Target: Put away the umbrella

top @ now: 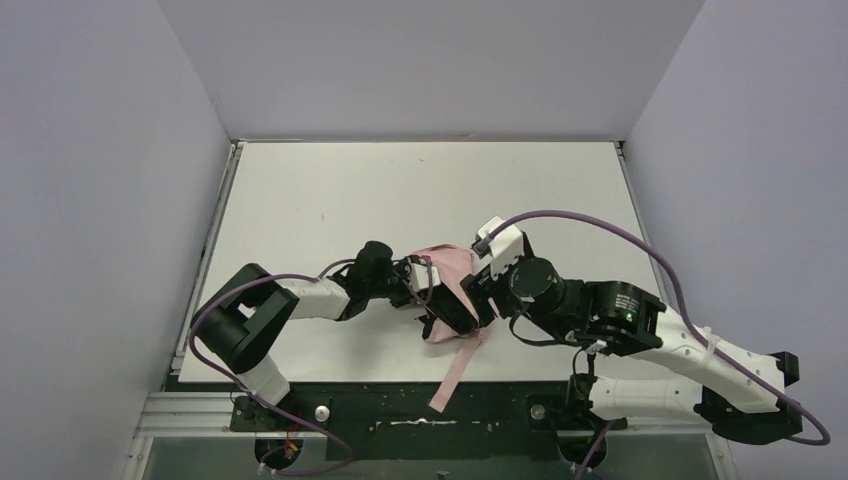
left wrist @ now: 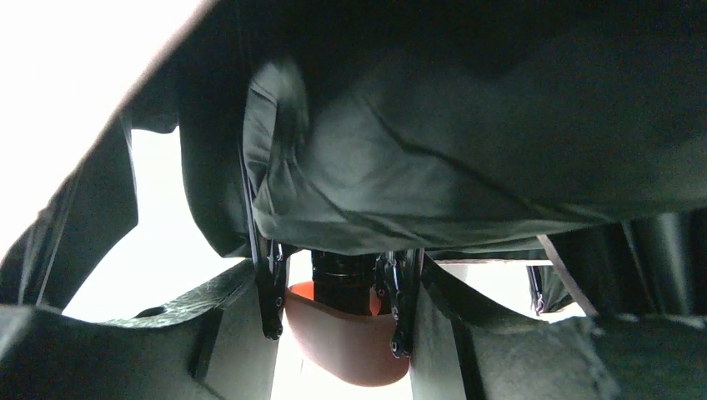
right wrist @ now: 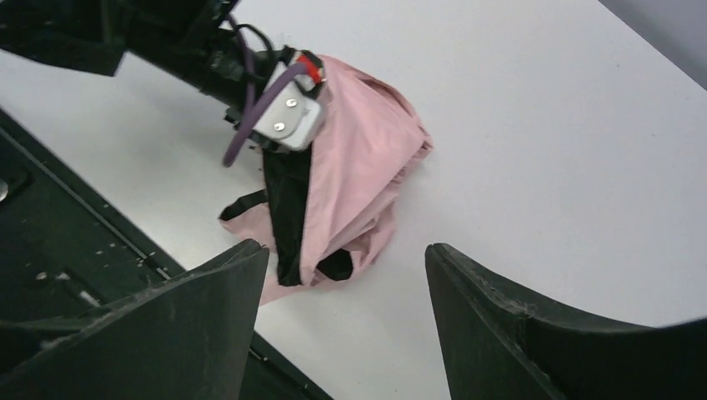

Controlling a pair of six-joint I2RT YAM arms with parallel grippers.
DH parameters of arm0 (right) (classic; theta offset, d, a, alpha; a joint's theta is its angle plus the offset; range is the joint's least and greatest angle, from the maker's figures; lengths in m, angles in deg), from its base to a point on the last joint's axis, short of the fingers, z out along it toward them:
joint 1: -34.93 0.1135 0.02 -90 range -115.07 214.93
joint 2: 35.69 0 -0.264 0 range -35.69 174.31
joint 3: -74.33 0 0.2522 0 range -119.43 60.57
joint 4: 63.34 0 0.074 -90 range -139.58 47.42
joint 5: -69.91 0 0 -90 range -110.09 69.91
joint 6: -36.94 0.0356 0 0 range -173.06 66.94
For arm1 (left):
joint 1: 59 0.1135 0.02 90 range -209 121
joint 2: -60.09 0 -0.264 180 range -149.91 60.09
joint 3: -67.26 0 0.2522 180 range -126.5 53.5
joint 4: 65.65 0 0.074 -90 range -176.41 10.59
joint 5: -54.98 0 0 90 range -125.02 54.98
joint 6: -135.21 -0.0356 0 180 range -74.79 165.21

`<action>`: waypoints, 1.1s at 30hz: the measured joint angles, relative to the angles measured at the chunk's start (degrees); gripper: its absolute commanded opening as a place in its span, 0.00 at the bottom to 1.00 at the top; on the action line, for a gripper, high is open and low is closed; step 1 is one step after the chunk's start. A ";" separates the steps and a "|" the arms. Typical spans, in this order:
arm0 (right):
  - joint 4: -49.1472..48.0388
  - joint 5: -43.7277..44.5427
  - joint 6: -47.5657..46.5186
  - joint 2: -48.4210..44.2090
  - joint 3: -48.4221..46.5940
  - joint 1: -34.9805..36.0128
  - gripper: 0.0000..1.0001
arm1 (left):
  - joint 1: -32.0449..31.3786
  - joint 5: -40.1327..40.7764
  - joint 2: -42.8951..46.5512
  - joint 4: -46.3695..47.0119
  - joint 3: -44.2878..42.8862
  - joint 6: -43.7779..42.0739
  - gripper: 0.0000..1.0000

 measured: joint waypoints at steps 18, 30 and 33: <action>-7.78 -46.18 -29.81 22.64 5.14 -35.47 0.85 | -6.10 6.58 2.89 3.37 4.33 -12.39 0.00; -9.55 -54.71 -45.68 26.08 7.19 -37.33 0.90 | -6.58 9.14 1.70 5.73 4.33 -15.87 0.00; -10.36 -55.30 -48.63 29.97 7.43 -38.01 0.89 | -6.86 9.44 1.68 5.95 4.37 -16.81 0.00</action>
